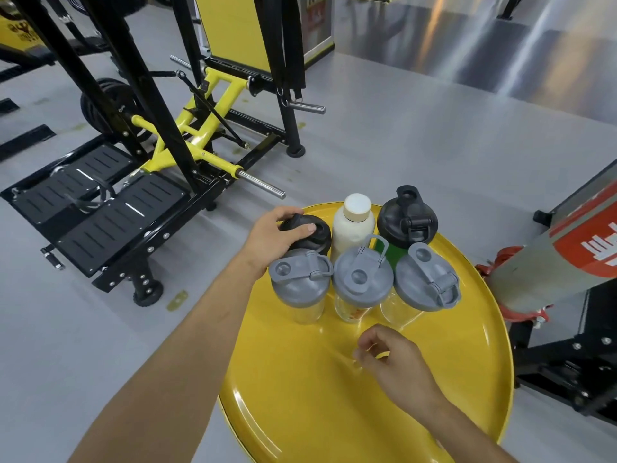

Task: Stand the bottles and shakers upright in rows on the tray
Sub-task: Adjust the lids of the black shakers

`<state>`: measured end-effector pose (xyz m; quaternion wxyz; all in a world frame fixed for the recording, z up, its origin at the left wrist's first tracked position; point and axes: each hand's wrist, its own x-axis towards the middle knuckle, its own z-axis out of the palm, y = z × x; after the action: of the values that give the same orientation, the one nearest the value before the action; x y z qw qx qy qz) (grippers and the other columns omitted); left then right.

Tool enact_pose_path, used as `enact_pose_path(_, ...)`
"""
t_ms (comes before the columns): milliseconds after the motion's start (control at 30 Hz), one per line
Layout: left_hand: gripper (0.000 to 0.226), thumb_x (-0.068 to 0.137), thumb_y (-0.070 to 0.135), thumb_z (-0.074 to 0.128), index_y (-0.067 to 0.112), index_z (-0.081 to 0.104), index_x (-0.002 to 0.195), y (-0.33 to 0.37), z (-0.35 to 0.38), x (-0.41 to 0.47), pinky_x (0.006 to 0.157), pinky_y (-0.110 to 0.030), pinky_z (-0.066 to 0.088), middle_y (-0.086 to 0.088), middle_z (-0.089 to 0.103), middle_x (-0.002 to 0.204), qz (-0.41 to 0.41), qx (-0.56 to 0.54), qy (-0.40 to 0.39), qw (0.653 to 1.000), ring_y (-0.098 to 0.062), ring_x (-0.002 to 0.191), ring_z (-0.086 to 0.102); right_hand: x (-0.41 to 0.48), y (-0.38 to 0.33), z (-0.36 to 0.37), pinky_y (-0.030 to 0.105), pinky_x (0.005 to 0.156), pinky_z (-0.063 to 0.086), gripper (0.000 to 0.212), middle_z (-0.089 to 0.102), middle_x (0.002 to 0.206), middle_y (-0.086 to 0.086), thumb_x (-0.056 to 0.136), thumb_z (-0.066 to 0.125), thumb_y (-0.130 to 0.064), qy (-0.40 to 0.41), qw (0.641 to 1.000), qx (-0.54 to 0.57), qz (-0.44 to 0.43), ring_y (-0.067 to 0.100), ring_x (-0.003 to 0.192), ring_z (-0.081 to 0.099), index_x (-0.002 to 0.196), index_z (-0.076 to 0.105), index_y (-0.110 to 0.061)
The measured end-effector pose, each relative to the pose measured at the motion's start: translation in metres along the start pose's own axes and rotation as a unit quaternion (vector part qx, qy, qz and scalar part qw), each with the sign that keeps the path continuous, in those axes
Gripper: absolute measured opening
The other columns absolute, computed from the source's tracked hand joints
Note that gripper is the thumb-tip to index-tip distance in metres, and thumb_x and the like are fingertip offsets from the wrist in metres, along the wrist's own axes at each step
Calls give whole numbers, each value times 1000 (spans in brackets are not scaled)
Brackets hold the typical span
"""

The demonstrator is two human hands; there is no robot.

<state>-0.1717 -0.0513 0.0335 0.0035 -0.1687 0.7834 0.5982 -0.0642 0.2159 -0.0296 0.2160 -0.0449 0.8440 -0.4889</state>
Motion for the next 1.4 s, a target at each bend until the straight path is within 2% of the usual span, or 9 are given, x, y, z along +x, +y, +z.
enact_pose_path(167, 47, 85, 25, 80, 18, 65, 129, 0, 2, 0, 77, -11, 51, 0, 61, 127, -1, 0, 4, 1000, -15, 114, 61, -9, -36, -20, 20, 71, 51, 13, 69, 89, -11, 87, 77, -18, -36, 996, -31, -81, 10, 85, 65, 83, 67, -26)
enact_pose_path(367, 45, 96, 38, 66, 23, 56, 137, -14, -6, -12, 89, -25, 50, 4, 58, 133, -45, -59, 51, 996, -16, 122, 57, -18, -70, -43, 32, 75, 55, 14, 68, 91, -16, 87, 78, -22, -26, 989, -45, -141, 12, 86, 66, 84, 68, -31)
enact_pose_path(500, 36, 97, 35, 65, 21, 63, 130, -52, -20, -39, 92, -29, 53, 1, 64, 129, -75, -63, 99, 990, -18, 119, 62, -19, -97, -75, 20, 68, 50, 15, 69, 87, -13, 86, 78, -15, 69, 974, -57, -208, 13, 83, 66, 86, 70, -27)
enact_pose_path(700, 21, 97, 29, 66, 25, 69, 118, -88, -24, -89, 103, -41, 51, 0, 68, 126, -115, -90, 111, 983, -16, 118, 64, 16, -112, -116, 17, 69, 51, 8, 70, 85, -12, 87, 76, -18, 195, 959, -57, -196, 7, 82, 65, 90, 71, -23)
enact_pose_path(867, 20, 98, 28, 65, 25, 70, 117, -88, -11, -112, 106, -41, 50, 2, 69, 123, -123, -106, 104, 981, -14, 118, 64, 42, -114, -128, 32, 80, 54, 10, 67, 95, -7, 87, 76, -23, 226, 951, -106, -183, 9, 85, 63, 94, 69, -24)
enact_pose_path(1000, 13, 97, 28, 66, 28, 71, 109, -85, 1, -121, 106, -44, 50, 6, 71, 118, -123, -113, 103, 981, -13, 116, 65, 62, -112, -127, 35, 91, 50, 27, 53, 114, -7, 86, 78, -30, 224, 947, -148, -175, 13, 102, 56, 109, 66, -24)
enact_pose_path(1167, 15, 97, 31, 66, 27, 71, 111, -84, 9, -129, 108, -44, 49, 9, 71, 119, -126, -111, 95, 981, -10, 116, 65, 82, -107, -121, 33, 100, 37, 71, 44, 143, 2, 80, 80, -42, 168, 963, -177, -111, 26, 134, 43, 142, 49, -24)
enact_pose_path(1267, 17, 97, 31, 65, 26, 72, 112, -83, 11, -135, 106, -40, 50, 8, 71, 119, -125, -112, 92, 982, -10, 116, 65, 94, -103, -118, 39, 100, 42, 85, 44, 147, 6, 77, 82, -47, 148, 967, -187, -93, 30, 131, 48, 149, 40, -26)
enact_pose_path(1400, 14, 97, 29, 66, 25, 73, 109, -81, 11, -142, 104, -38, 51, 7, 73, 117, -121, -118, 96, 981, -11, 116, 66, 105, -100, -117, 36, 92, 42, 81, 50, 140, 7, 75, 85, -44, 147, 970, -176, -79, 27, 122, 52, 143, 46, -25)
